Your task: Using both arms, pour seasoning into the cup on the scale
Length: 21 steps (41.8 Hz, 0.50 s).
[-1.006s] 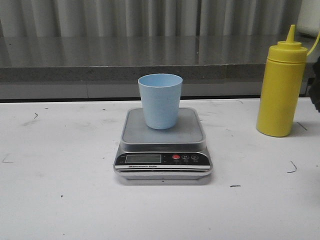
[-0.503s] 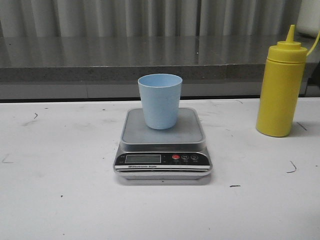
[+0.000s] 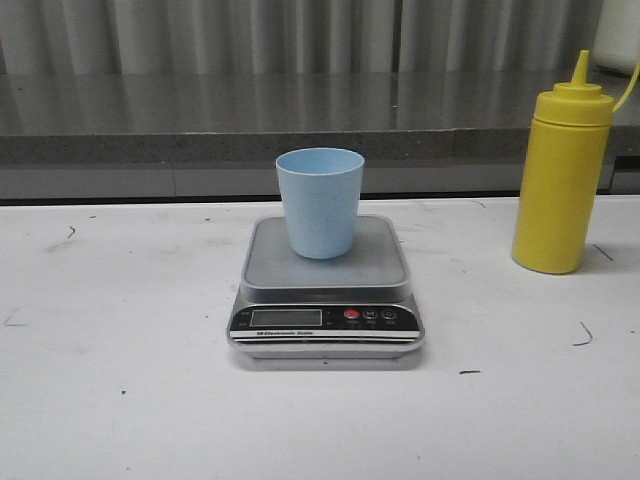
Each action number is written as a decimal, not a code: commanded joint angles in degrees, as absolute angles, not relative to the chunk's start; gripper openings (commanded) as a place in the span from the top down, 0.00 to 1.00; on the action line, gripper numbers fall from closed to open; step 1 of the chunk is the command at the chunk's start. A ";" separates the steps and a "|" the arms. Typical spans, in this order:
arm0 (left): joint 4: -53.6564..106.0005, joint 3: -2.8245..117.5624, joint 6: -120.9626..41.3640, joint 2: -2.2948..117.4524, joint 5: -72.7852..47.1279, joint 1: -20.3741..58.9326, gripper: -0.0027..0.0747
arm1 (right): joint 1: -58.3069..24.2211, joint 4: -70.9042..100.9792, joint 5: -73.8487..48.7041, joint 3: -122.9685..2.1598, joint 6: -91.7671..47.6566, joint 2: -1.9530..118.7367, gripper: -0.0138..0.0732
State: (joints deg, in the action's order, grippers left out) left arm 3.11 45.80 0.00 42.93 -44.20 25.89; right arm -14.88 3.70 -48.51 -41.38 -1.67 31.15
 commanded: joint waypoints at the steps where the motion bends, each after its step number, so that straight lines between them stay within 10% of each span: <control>1: 3.59 47.25 0.00 42.64 -40.15 25.87 0.40 | -14.89 3.13 -47.83 -42.92 -2.27 28.64 0.10; 13: 3.59 47.25 0.00 42.64 -39.00 25.87 0.40 | -14.89 3.13 -48.23 -42.92 -2.27 25.80 0.12; 21: 3.59 47.25 0.00 42.64 -39.24 25.87 0.56 | -14.89 3.13 -48.23 -42.92 -2.27 25.80 0.52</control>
